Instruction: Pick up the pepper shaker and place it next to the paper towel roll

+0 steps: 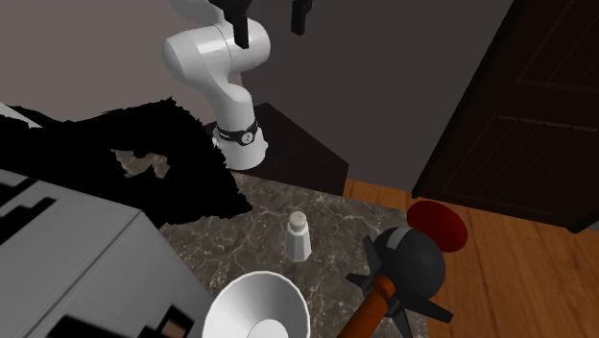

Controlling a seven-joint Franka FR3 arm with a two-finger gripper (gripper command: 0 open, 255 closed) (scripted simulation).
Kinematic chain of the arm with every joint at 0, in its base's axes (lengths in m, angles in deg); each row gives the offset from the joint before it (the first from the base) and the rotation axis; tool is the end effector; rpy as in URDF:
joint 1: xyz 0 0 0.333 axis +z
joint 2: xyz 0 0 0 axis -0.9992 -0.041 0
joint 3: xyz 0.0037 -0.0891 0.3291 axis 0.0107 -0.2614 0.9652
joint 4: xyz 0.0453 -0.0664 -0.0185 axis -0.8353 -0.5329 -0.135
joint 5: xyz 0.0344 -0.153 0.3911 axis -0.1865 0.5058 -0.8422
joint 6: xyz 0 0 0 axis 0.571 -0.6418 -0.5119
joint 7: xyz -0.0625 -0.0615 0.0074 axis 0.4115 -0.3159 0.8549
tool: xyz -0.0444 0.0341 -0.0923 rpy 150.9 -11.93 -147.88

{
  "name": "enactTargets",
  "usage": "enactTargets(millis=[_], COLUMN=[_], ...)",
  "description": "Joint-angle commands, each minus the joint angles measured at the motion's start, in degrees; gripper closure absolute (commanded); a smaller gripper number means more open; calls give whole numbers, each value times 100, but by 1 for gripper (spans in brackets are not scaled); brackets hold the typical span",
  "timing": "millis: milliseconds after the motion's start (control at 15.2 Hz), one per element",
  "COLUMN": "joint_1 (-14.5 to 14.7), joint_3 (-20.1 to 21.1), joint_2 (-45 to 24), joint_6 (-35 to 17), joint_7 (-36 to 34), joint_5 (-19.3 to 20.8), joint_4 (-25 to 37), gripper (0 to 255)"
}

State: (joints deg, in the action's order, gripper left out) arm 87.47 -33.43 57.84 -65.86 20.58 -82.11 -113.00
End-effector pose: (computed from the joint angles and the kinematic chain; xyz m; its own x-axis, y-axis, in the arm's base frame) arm 0.3164 -0.0268 0.6120 0.9910 0.0722 -0.1131 0.0763 -0.9966 0.0317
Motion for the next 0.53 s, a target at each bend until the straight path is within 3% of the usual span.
enactTargets(millis=[0, 462], joint_1=[0, 9], joint_3=[0, -495], joint_2=[0, -934], joint_6=[0, -1216], joint_7=[0, 605], joint_5=[0, 96], joint_4=[0, -379], gripper=[0, 0])
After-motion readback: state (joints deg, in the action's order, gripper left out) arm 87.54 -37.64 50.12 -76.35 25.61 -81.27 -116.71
